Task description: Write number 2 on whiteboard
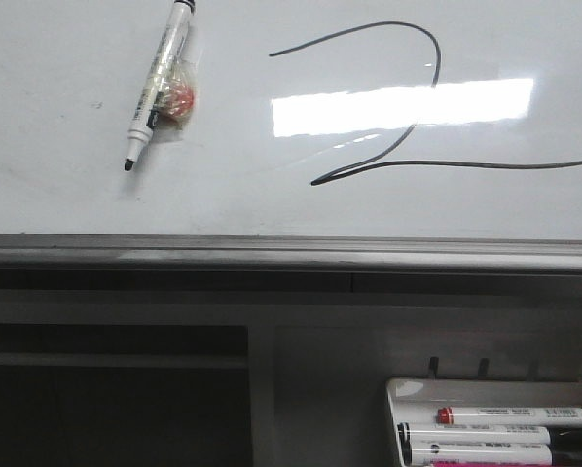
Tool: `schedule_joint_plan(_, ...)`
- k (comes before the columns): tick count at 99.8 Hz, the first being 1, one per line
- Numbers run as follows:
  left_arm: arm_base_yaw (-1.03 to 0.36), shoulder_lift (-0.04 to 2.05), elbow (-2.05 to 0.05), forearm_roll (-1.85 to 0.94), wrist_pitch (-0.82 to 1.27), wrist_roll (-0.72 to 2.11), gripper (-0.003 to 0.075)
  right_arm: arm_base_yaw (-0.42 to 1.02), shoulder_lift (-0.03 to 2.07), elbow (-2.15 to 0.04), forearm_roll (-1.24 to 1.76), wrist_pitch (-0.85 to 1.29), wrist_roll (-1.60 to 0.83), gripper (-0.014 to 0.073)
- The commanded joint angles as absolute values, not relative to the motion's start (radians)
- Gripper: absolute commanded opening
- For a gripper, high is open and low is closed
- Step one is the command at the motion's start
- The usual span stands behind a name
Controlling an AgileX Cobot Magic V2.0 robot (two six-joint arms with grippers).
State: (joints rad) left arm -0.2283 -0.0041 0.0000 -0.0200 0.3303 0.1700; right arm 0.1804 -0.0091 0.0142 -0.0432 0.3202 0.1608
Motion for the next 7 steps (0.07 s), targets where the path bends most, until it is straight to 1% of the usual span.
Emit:
schedule_joint_plan(1,-0.225,-0.03,0.012,-0.021,0.273,0.162,-0.002,0.173,-0.03,0.039,-0.065,0.293,0.159,-0.0074)
schedule_joint_plan(7,-0.225,-0.03,0.012,-0.021,0.273,0.162,-0.002,0.173,-0.03,0.039,-0.065,0.293,0.159,-0.0074)
